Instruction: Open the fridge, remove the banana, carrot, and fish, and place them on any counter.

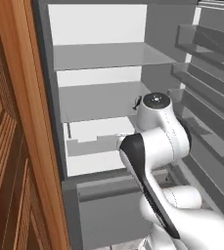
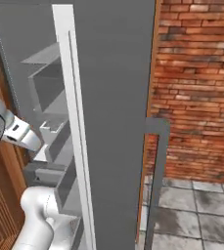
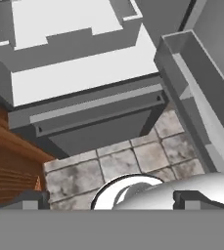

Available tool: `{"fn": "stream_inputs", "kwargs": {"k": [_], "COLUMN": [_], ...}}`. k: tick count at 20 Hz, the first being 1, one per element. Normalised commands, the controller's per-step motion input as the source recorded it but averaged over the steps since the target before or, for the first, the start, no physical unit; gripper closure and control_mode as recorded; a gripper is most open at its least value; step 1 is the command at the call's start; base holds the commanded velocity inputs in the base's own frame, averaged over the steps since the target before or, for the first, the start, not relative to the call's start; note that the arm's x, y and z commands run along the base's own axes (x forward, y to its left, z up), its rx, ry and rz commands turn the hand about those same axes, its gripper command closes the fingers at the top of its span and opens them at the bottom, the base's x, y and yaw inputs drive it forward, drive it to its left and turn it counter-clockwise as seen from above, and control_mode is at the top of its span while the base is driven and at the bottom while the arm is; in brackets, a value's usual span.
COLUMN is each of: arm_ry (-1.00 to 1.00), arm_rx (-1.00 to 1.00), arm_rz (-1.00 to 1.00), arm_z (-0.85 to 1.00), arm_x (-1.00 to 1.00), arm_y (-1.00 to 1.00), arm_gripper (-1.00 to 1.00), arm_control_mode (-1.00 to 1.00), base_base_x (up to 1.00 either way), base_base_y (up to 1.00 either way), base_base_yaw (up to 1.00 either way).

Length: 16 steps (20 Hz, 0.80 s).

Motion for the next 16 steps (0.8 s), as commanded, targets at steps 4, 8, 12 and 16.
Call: {"fn": "stream_inputs", "kwargs": {"k": [4,8,12,16], "arm_ry": [0.00,0.00,0.00,-0.02], "arm_rx": [0.00,0.00,0.00,-0.08], "arm_rz": [0.00,0.00,0.00,-0.03], "arm_z": [0.00,0.00,0.00,0.00], "arm_x": [0.00,0.00,0.00,0.20], "arm_y": [0.00,0.00,0.00,-0.18], "arm_gripper": [-1.00,-1.00,-1.00,-1.00], "arm_control_mode": [1.00,1.00,1.00,-1.00], "base_base_x": [1.00,1.00,0.91,0.00], "base_base_y": [0.43,0.23,0.06,0.00], "base_base_yaw": [-0.17,-0.14,-0.13,0.00]}}
